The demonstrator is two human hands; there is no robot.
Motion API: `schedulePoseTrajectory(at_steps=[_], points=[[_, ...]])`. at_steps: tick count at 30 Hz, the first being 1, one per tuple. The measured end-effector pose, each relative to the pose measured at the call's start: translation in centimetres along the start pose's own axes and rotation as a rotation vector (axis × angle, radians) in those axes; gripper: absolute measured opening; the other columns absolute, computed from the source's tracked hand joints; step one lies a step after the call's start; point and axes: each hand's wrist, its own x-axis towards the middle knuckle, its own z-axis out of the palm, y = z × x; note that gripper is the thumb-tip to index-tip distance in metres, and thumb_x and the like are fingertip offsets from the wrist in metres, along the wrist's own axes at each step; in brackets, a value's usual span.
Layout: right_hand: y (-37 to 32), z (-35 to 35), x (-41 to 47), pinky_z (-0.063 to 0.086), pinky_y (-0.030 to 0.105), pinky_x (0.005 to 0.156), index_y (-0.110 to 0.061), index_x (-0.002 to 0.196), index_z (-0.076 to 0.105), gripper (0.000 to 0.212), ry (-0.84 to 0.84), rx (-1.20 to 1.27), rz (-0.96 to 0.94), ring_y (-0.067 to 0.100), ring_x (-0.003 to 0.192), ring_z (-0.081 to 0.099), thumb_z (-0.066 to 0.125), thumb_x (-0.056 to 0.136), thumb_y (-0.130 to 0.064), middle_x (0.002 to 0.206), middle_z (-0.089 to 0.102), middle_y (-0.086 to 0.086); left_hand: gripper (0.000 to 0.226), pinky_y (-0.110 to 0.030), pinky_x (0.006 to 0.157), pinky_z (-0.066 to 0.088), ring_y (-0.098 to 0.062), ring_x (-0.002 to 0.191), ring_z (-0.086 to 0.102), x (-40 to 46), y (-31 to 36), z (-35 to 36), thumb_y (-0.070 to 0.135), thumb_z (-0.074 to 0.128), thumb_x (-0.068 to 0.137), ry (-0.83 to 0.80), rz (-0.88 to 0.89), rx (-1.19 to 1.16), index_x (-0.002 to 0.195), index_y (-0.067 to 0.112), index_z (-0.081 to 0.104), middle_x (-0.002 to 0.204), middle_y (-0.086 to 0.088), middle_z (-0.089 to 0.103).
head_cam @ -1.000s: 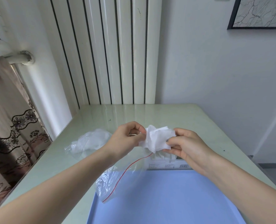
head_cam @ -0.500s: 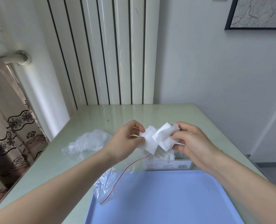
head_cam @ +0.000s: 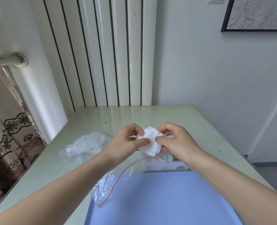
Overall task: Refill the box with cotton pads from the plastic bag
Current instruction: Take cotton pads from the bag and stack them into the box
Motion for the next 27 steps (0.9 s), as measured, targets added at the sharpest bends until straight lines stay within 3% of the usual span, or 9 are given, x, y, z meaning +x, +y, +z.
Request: schedulePoseTrajectory(at_steps=[2, 6, 12, 14, 17, 20, 22, 25, 27], points=[[0.0, -0.1, -0.1, 0.061, 0.031, 0.069, -0.014, 0.094, 0.067, 0.013, 0.025, -0.003, 0.002, 0.026, 0.068, 0.075, 0.062, 0.087, -0.003, 0.091, 0.066, 0.009, 0.02, -0.039, 0.081, 0.058, -0.023, 0.079, 0.07, 0.0, 0.0, 0.1, 0.005, 0.072, 0.082, 0.012, -0.005, 0.014, 0.096, 0.005, 0.058, 0.097, -0.006, 0.067], [0.0, -0.1, -0.2, 0.061, 0.047, 0.077, -0.017, 0.099, 0.066, 0.018, 0.026, 0.029, 0.005, 0.03, 0.067, 0.074, 0.065, 0.086, -0.005, 0.089, 0.066, 0.006, 0.026, -0.041, 0.078, 0.056, -0.017, 0.077, 0.064, -0.1, 0.1, 0.4, -0.003, 0.067, 0.083, 0.008, 0.004, 0.022, 0.101, 0.008, 0.051, 0.099, -0.012, 0.063], [0.4, -0.8, 0.0, 0.054, 0.038, 0.096, -0.024, 0.127, 0.053, 0.046, -0.084, 0.167, 0.155, 0.019, 0.102, 0.069, 0.072, 0.085, -0.02, 0.115, 0.066, 0.0, 0.027, -0.036, 0.076, 0.05, -0.018, 0.08, 0.064, 0.3, 0.4, 1.0, -0.001, 0.063, 0.086, -0.032, -0.005, -0.003, 0.101, 0.017, 0.049, 0.107, -0.012, 0.066], [0.6, -1.5, 0.0, 0.058, 0.037, 0.091, -0.011, 0.124, 0.06, 0.036, -0.179, 0.349, 0.217, 0.023, 0.1, 0.072, 0.067, 0.089, -0.011, 0.113, 0.072, 0.01, 0.026, -0.033, 0.076, 0.049, -0.019, 0.083, 0.064, 0.6, 0.5, 1.5, 0.001, 0.062, 0.087, -0.033, -0.012, 0.0, 0.103, 0.015, 0.048, 0.107, -0.008, 0.066], [1.0, -2.8, 0.2, 0.06, 0.031, 0.075, 0.002, 0.107, 0.069, 0.02, -0.166, 0.356, 0.196, 0.024, 0.086, 0.073, 0.061, 0.089, 0.0, 0.1, 0.075, 0.018, 0.029, -0.027, 0.069, 0.047, -0.019, 0.086, 0.063, 1.4, 0.8, 2.5, 0.011, 0.064, 0.088, -0.045, -0.002, 0.139, 0.11, 0.018, 0.046, 0.109, -0.002, 0.065], [1.5, -4.1, 1.1, 0.061, 0.032, 0.07, 0.006, 0.101, 0.067, 0.016, -0.114, 0.234, 0.229, 0.025, 0.079, 0.07, 0.06, 0.087, 0.003, 0.091, 0.07, 0.019, 0.037, -0.027, 0.065, 0.049, -0.018, 0.087, 0.068, 2.3, 0.8, 3.1, 0.02, 0.063, 0.09, -0.064, 0.016, 0.277, 0.12, 0.025, 0.042, 0.11, 0.003, 0.063], [2.2, -5.3, 2.2, 0.063, 0.038, 0.072, 0.002, 0.094, 0.063, 0.011, -0.021, 0.082, 0.24, 0.026, 0.076, 0.067, 0.058, 0.083, 0.002, 0.087, 0.064, 0.017, 0.04, -0.033, 0.076, 0.055, -0.016, 0.091, 0.067, 2.8, 0.6, 3.1, 0.025, 0.062, 0.091, -0.069, 0.026, 0.377, 0.125, 0.026, 0.04, 0.11, 0.005, 0.062], [3.1, -7.3, 3.3, 0.06, 0.037, 0.071, -0.008, 0.093, 0.056, 0.015, 0.065, -0.431, 0.186, 0.028, 0.076, 0.068, 0.059, 0.079, -0.008, 0.088, 0.06, 0.007, 0.052, -0.035, 0.091, 0.05, -0.015, 0.104, 0.058, 3.1, -0.1, 2.8, 0.039, 0.064, 0.088, -0.194, 0.046, 0.74, 0.131, 0.025, 0.038, 0.123, 0.004, 0.055], [3.2, -7.6, 3.6, 0.047, 0.03, 0.062, -0.012, 0.096, 0.055, 0.018, 0.024, -0.736, 0.123, 0.028, 0.082, 0.063, 0.06, 0.079, -0.013, 0.092, 0.058, 0.004, 0.07, -0.033, 0.093, 0.046, -0.016, 0.109, 0.05, 2.9, -0.8, 2.7, 0.05, 0.067, 0.082, -0.278, 0.032, 0.971, 0.137, 0.024, 0.034, 0.128, 0.004, 0.046]])
